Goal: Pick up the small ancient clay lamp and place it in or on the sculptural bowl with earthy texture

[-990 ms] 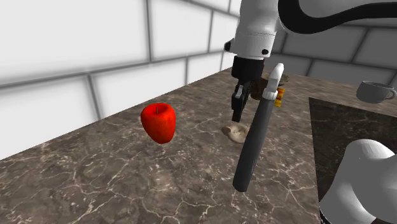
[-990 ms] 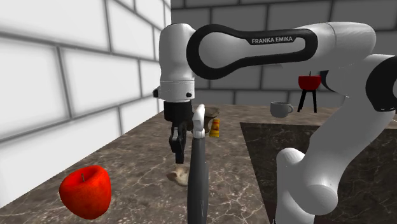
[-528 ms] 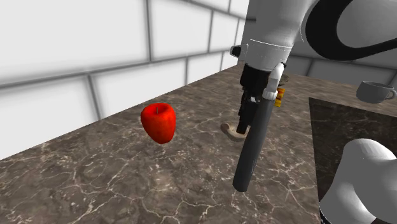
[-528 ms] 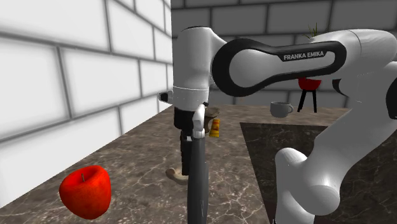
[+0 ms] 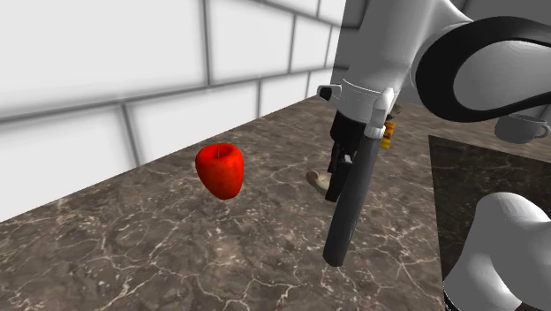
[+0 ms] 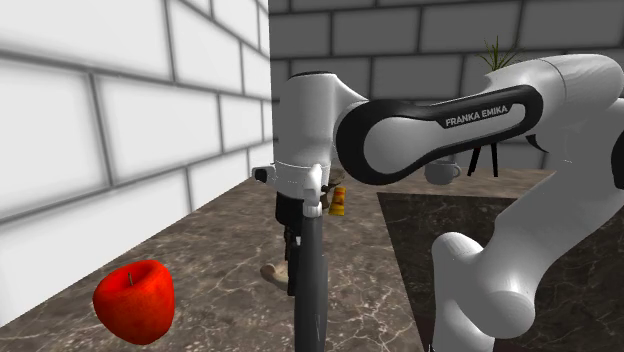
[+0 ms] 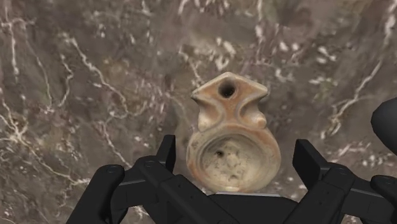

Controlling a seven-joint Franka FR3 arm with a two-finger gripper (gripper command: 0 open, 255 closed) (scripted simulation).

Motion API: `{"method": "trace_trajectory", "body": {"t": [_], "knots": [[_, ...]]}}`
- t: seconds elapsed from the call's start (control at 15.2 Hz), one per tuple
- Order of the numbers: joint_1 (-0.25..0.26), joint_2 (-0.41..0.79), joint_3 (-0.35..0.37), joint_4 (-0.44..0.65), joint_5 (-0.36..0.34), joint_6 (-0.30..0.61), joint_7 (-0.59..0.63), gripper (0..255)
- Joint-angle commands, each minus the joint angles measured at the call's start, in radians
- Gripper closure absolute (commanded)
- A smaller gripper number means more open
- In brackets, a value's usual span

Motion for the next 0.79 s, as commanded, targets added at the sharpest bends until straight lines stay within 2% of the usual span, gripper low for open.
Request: {"method": "trace_trajectory", "body": {"t": [0.0, 0.33, 0.4, 0.73], "knots": [[0.000, 0.000, 0.001, -0.006, 0.000, 0.006, 0.000, 0], [0.000, 0.000, 0.000, -0.006, 0.000, 0.006, 0.000, 0], [0.000, 0.000, 0.000, -0.006, 0.000, 0.006, 0.000, 255], [0.000, 0.000, 0.001, -0.006, 0.000, 0.006, 0.000, 255]]}}
